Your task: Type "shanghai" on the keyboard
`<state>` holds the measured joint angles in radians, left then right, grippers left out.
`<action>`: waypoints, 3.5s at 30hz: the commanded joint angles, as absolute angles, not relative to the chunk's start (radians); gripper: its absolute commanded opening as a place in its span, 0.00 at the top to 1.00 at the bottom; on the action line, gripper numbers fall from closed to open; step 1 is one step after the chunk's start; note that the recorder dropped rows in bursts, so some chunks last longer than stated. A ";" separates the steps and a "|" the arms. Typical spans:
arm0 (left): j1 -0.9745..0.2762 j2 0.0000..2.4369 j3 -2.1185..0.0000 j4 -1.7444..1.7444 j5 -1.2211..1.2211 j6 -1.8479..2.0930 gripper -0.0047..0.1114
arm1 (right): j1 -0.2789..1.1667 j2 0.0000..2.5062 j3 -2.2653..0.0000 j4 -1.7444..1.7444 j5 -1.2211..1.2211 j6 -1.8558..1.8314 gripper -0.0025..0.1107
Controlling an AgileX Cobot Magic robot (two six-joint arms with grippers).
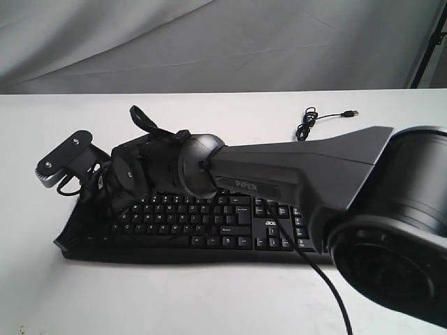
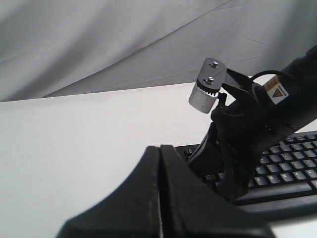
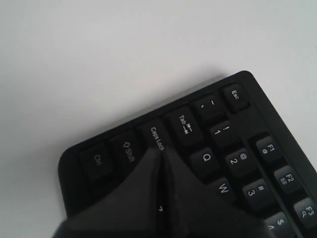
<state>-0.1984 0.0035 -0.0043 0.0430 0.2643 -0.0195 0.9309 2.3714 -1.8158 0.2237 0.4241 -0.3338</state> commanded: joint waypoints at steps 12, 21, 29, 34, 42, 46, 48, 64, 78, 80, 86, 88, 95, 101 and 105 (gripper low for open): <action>-0.202 0.000 0.000 0.044 0.260 -0.022 0.96 | 0.928 2.380 -1.822 0.180 0.419 -0.341 0.98; -0.202 0.000 0.000 0.044 0.260 -0.022 0.96 | 0.908 2.419 -1.822 0.171 0.395 -0.351 0.98; -0.202 0.000 0.000 0.044 0.260 -0.022 0.96 | 0.908 2.349 -1.799 0.148 0.417 -0.351 0.98; -0.202 0.000 0.000 0.044 0.260 -0.022 0.96 | 0.894 2.223 -1.595 0.141 0.286 -0.339 0.98; -0.202 0.000 0.000 0.044 0.260 -0.022 0.96 | 0.771 2.049 -1.268 0.228 0.166 -0.310 0.98; -0.202 0.000 0.000 0.044 0.260 -0.022 0.96 | 0.766 2.053 -1.243 0.237 0.138 -0.308 0.98; -0.202 0.000 0.000 0.044 0.260 -0.022 0.96 | 0.768 2.064 -1.243 0.237 0.111 -0.308 0.98; -0.202 0.000 0.000 0.044 0.260 -0.022 0.96 | 0.766 2.100 -1.247 0.247 0.095 -0.310 0.98; -0.202 0.000 0.000 0.044 0.260 -0.022 0.96 | 0.766 2.105 -1.247 0.244 0.089 -0.314 0.98; -0.202 0.000 0.000 0.044 0.260 -0.022 0.96 | 0.768 2.075 -1.247 0.238 0.109 -0.314 0.98; -0.202 0.000 0.000 0.044 0.260 -0.022 0.96 | 0.793 1.893 -1.150 0.177 0.090 -0.314 0.98; -0.202 0.000 0.000 0.044 0.260 -0.022 0.96 | 0.804 1.808 -1.079 0.145 0.065 -0.314 0.98; -0.202 0.000 0.000 0.044 0.260 -0.022 0.96 | 0.808 1.494 -0.792 0.192 0.122 -0.306 0.98; -0.202 0.000 0.000 0.044 0.260 -0.022 0.96 | 0.808 1.287 -0.531 0.227 -0.045 -0.306 0.98; -0.202 0.000 0.000 0.044 0.260 -0.022 0.96 | 0.808 1.189 -0.405 0.227 -0.092 -0.306 0.98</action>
